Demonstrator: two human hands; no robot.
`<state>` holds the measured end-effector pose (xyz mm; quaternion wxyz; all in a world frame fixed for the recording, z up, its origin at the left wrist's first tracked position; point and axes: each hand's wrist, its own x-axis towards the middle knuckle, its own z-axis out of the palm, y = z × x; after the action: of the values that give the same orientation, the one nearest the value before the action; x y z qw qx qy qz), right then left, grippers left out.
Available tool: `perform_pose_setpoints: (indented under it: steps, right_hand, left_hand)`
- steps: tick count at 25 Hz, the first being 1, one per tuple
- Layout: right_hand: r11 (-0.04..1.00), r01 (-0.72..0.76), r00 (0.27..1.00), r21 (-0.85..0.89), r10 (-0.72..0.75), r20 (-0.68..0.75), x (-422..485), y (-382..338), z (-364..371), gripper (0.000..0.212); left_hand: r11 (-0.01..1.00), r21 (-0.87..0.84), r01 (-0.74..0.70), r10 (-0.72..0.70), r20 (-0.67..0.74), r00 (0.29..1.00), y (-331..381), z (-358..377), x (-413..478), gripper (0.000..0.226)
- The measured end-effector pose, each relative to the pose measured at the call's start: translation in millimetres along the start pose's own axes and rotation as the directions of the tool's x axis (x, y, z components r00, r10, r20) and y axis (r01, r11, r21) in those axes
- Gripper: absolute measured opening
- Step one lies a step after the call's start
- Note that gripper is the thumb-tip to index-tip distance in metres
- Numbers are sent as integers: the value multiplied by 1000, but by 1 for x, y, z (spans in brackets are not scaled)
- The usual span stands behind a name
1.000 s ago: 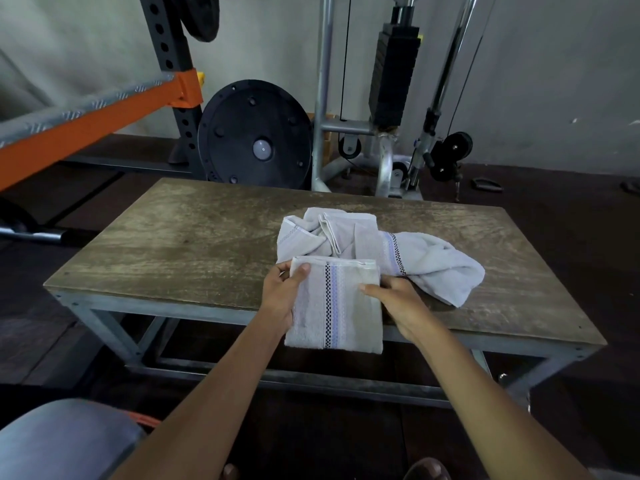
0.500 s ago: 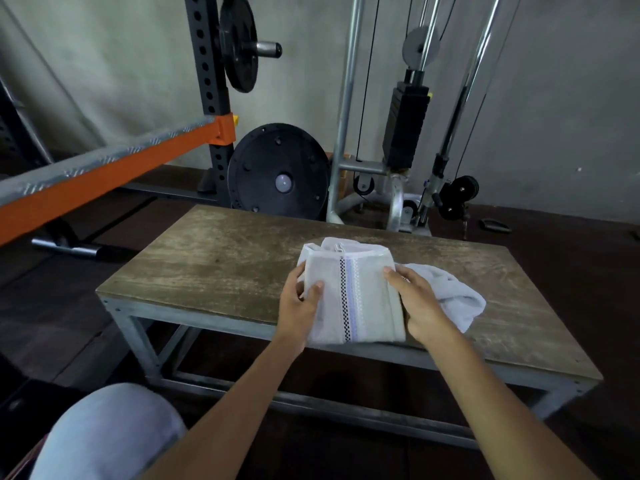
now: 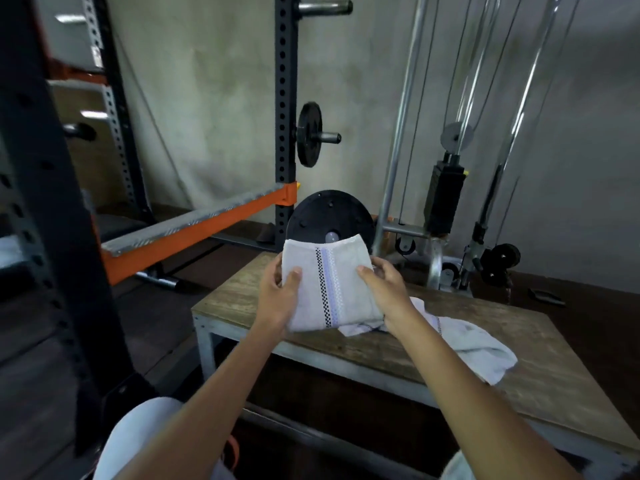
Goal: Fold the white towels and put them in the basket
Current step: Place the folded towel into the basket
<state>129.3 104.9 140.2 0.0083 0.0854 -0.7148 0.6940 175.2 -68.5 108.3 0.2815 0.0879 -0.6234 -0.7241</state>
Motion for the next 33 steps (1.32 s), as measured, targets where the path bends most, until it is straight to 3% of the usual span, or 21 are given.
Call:
perform_pose_setpoints:
  steps: [7, 11, 13, 18, 21, 23, 28, 31, 33]
  right_hand:
    - [996, -83, 960, 40, 70, 270, -20, 12, 119, 23]
    - [985, -173, 891, 6, 154, 427, -37, 49, 190, 18]
    - [973, -226, 819, -49, 217, 531, -51, 78, 230, 20]
    - [901, -319, 630, -293, 433, 644, -89, 172, 316, 28]
    - [827, -374, 535, -419, 561, 631, -111, 244, 342, 26]
    - [760, -419, 479, -497, 650, 590, -126, 293, 350, 24]
    - [633, -450, 352, -630, 774, 526, -158, 385, 367, 25]
    - [572, -454, 315, -683, 820, 478, -172, 421, 384, 33]
    - [557, -421, 310, -716, 830, 463, -179, 434, 393, 33]
  left_hand:
    - [999, 43, -4, 18, -319, 948, 18, -119, -32, 26]
    - [995, 89, 45, 5, -494, 870, 4, -188, -61, 19]
    - [991, 68, 113, -51, -588, 807, -14, -226, -79, 15]
    - [917, -106, 385, -334, -731, 595, -80, -310, -113, 20]
    - [846, -176, 503, -442, -759, 478, -134, -341, -134, 27]
    - [789, -260, 557, -513, -778, 363, -176, -355, -147, 28]
    - [634, -453, 627, -613, -788, 51, -258, -382, -179, 25]
    - [575, -568, 589, -631, -766, -122, -295, -394, -182, 44]
    - [553, -593, 585, -610, -767, -201, -309, -400, -179, 44]
